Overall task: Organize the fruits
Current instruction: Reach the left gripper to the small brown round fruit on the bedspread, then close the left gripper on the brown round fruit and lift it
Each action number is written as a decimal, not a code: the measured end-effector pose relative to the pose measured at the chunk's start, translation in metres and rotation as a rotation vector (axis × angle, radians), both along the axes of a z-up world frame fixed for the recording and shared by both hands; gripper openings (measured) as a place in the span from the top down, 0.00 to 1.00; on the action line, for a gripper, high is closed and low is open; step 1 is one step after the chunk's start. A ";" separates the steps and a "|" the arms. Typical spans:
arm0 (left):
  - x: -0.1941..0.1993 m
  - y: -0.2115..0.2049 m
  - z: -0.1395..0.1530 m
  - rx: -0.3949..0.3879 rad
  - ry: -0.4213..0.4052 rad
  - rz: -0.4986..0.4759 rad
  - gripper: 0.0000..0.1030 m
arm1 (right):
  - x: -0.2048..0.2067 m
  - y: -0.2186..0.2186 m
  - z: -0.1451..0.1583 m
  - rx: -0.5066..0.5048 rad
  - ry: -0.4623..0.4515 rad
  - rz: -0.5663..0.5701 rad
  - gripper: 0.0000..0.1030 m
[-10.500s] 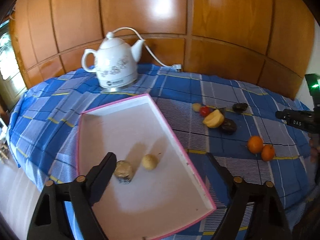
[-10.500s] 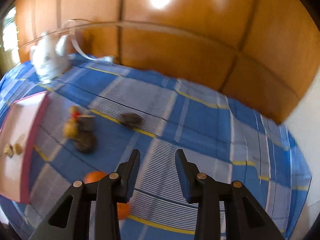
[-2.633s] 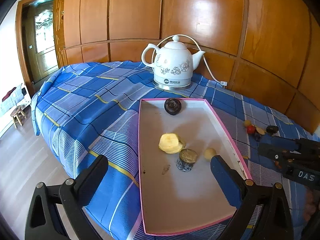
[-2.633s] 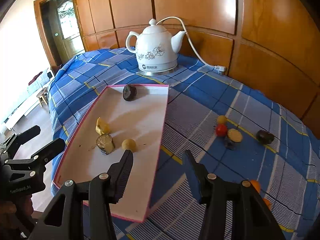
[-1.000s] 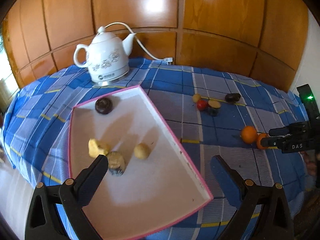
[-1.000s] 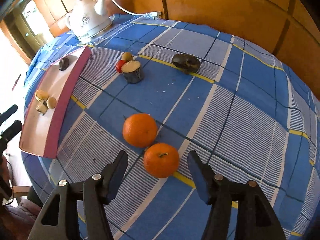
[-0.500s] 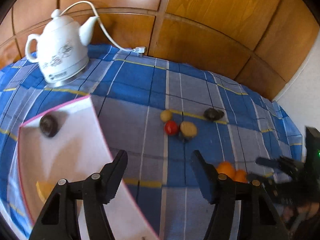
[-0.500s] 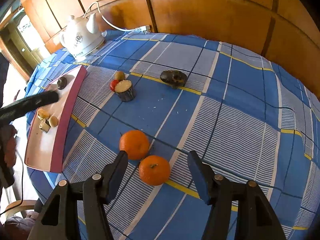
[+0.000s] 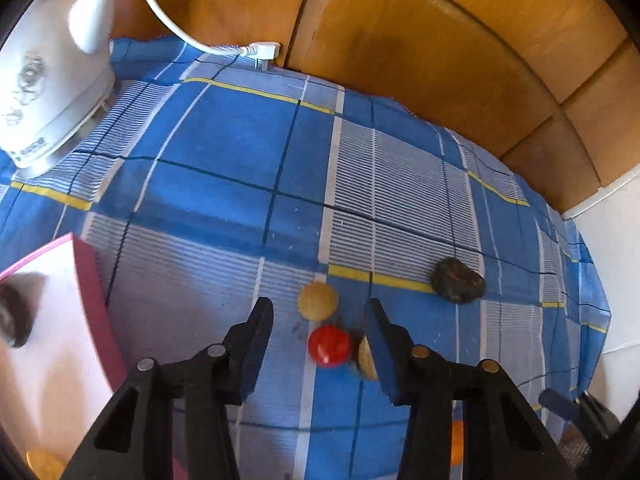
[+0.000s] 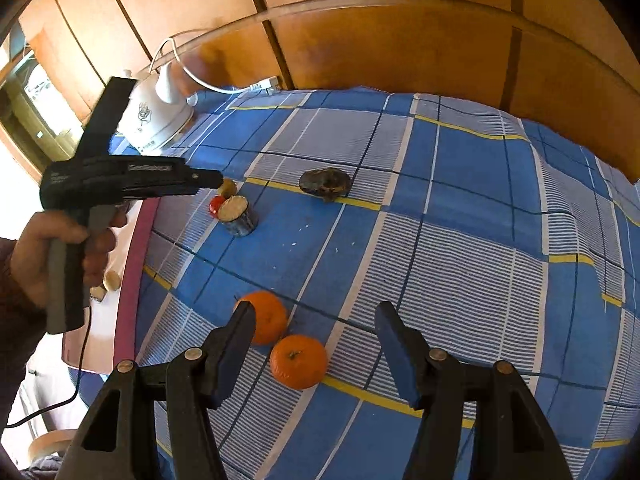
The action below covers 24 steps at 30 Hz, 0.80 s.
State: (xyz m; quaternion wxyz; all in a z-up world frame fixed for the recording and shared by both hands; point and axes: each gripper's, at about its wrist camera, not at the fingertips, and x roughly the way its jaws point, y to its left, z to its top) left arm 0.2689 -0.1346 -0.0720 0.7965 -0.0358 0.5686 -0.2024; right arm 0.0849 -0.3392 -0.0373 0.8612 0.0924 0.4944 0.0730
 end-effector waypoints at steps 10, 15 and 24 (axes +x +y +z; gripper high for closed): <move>0.011 -0.002 -0.017 0.004 0.014 0.036 0.78 | 0.001 -0.001 0.000 -0.008 -0.007 -0.006 0.39; -0.008 0.021 -0.003 0.001 -0.046 0.045 0.78 | 0.001 -0.005 -0.001 -0.001 0.000 -0.018 0.39; -0.050 0.054 0.015 -0.163 -0.025 0.072 0.78 | 0.002 -0.010 -0.006 -0.003 0.026 -0.051 0.39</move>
